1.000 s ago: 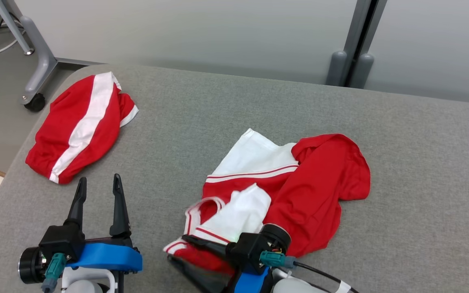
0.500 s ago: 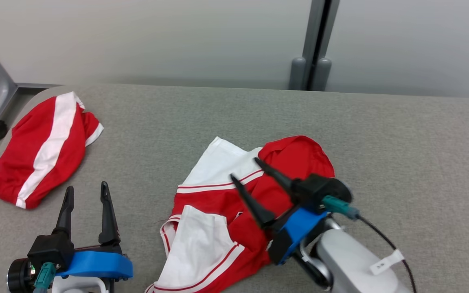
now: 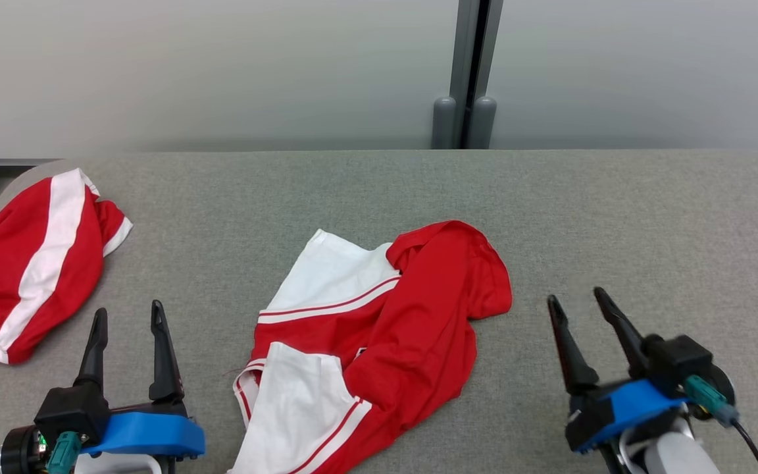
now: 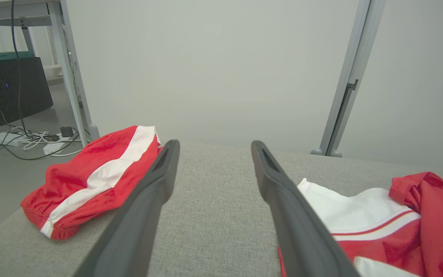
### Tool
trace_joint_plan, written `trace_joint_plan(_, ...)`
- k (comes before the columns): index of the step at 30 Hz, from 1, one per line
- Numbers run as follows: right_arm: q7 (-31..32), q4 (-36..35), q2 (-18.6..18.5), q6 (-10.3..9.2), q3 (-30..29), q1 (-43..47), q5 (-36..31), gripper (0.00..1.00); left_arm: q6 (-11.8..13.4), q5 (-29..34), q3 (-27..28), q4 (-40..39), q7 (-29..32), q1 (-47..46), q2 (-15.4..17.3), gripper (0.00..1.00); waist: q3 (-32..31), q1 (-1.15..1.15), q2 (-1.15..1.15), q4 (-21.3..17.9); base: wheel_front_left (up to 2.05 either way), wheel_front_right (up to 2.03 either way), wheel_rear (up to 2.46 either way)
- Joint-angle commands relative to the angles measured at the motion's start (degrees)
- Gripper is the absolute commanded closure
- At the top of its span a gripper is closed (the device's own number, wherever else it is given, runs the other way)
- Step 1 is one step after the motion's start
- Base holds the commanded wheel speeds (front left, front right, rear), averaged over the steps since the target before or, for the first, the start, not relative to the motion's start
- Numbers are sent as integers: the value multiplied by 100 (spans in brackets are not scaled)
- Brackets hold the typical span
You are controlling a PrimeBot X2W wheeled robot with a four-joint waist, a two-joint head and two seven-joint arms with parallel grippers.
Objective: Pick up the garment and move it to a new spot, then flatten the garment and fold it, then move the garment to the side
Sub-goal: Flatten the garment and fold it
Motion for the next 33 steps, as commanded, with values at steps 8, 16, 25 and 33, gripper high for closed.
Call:
trace_joint_plan(8, 58, -366, 131, 3, -503, 626, -181, 0, -49, 57, 58, 15, -16, -11, -3, 0, 34, 0, 0, -145, 0, 0, 0)
trace_joint_plan(16, 118, -496, 141, 3, -449, 392, -141, 0, -188, 117, -18, 208, -16, -522, 107, 0, 190, 0, 0, -325, 0, 0, 0)
trace_joint_plan(25, 114, -436, 141, 3, -477, 306, -167, 0, -394, 45, -376, 1170, 446, -1521, 456, 0, 406, 0, 0, -515, 0, 0, 0)
trace_joint_plan(33, 78, -378, 140, 3, -468, 203, -146, 0, -484, -237, -817, 2013, 1132, -1796, 674, 0, 559, 0, 0, -663, 0, 0, 0)
